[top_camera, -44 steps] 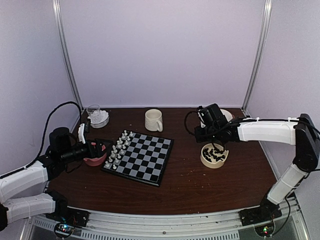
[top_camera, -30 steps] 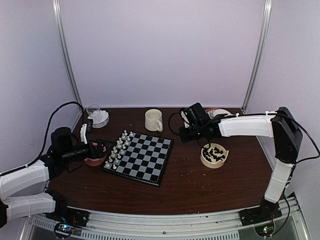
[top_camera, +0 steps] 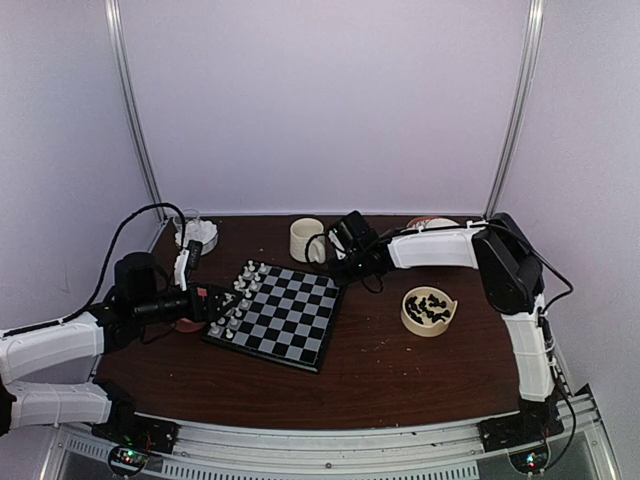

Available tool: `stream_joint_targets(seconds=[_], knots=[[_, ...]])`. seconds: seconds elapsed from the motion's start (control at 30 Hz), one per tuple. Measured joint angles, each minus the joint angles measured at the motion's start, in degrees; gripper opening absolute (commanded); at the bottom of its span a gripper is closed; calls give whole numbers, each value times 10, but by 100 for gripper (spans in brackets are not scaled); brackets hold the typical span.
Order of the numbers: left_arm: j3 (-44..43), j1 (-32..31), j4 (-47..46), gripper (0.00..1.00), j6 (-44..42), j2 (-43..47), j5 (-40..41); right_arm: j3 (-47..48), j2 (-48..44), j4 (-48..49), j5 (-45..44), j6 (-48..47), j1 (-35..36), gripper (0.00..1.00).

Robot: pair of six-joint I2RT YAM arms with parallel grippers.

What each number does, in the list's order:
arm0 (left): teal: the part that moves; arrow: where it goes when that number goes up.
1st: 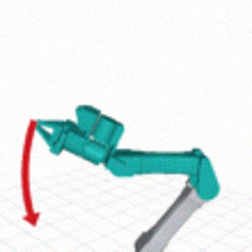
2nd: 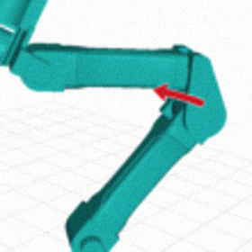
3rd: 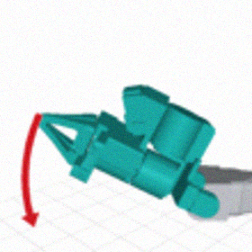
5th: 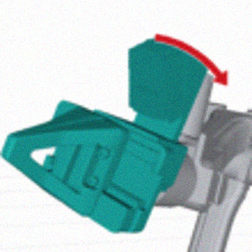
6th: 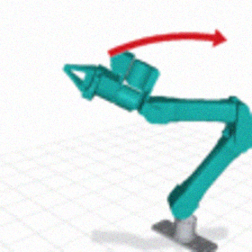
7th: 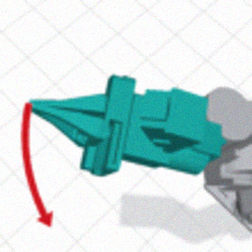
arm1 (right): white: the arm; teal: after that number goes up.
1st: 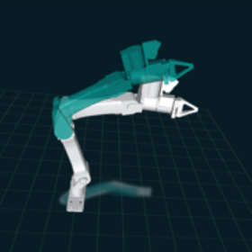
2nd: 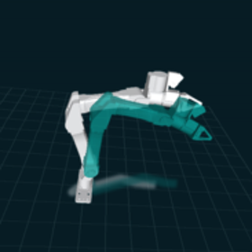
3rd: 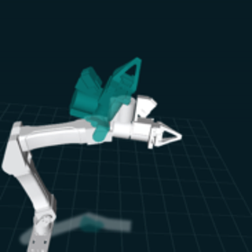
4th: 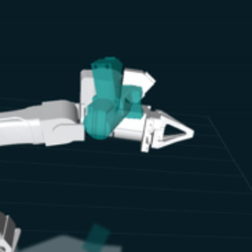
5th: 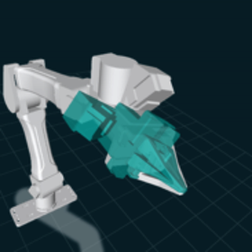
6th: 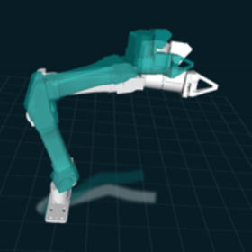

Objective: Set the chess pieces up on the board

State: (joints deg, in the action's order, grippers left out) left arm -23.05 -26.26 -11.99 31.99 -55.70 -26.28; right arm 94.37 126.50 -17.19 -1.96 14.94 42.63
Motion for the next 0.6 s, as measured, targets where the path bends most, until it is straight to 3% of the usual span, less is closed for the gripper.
stream_joint_targets(seconds=[0.6], knots=[[0, 0, 0, 98, 0, 4, 2, 13, 8, -12, -10, -16, 17, 10]])
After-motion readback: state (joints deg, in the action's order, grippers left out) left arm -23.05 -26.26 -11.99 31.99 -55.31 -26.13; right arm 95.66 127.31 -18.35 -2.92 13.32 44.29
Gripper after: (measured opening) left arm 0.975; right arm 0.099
